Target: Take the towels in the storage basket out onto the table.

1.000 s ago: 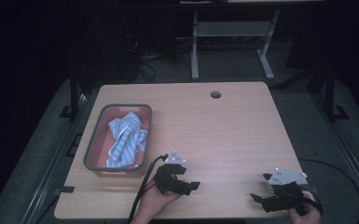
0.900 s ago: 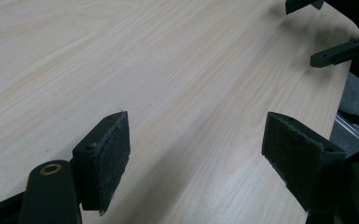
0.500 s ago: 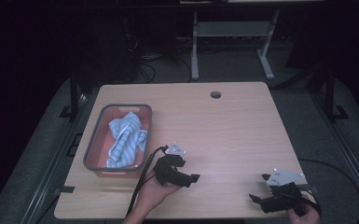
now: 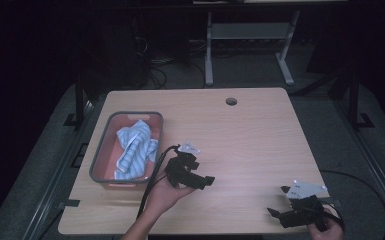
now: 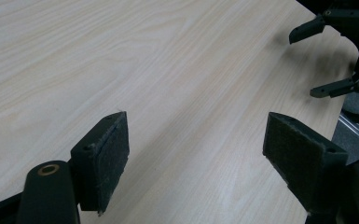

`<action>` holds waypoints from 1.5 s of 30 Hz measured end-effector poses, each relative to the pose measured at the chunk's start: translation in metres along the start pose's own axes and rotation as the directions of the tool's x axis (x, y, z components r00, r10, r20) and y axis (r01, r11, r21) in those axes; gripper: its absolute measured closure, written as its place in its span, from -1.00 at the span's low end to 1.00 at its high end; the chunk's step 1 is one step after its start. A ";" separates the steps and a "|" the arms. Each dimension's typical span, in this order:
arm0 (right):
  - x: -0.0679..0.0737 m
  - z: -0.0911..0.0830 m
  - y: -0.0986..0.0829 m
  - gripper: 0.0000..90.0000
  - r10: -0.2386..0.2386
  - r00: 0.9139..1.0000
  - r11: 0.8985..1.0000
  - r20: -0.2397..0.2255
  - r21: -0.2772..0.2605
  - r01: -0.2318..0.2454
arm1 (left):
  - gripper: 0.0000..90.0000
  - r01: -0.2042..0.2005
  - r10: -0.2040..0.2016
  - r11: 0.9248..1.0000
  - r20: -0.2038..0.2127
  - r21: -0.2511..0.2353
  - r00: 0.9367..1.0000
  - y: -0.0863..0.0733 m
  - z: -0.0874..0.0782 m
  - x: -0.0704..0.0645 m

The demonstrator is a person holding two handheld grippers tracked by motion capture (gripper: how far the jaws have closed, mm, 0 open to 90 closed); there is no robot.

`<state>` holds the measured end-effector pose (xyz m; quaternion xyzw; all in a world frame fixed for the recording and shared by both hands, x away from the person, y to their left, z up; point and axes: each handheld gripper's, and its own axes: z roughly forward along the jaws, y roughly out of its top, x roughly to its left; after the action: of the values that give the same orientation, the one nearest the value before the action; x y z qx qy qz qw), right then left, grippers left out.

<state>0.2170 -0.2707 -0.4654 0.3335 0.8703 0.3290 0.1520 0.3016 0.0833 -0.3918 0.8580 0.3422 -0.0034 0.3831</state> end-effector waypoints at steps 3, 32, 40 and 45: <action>0.000 -0.001 0.000 -0.69 0.001 1.000 1.000 0.000 0.000 -0.001 | -0.50 0.000 0.000 1.000 -0.001 0.006 1.000 0.005 -0.002 0.003; -0.001 -0.003 0.000 -0.69 0.012 1.000 1.000 0.005 -0.006 -0.012 | -0.48 0.013 -0.013 1.000 -0.050 0.012 0.999 0.042 -0.051 0.036; -0.001 -0.003 0.000 -0.69 0.007 1.000 1.000 0.004 -0.006 -0.007 | -0.48 0.038 -0.038 0.999 -0.063 0.006 0.997 0.040 -0.065 0.047; -0.001 -0.003 0.000 -0.69 0.013 1.000 1.000 0.005 -0.005 -0.013 | -0.48 0.054 -0.054 0.999 -0.074 -0.001 0.996 0.038 -0.073 0.053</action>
<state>0.2159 -0.2725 -0.4631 0.3397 0.8669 0.3314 0.1527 0.3462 0.1444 -0.3293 0.8480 0.3793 0.0178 0.3696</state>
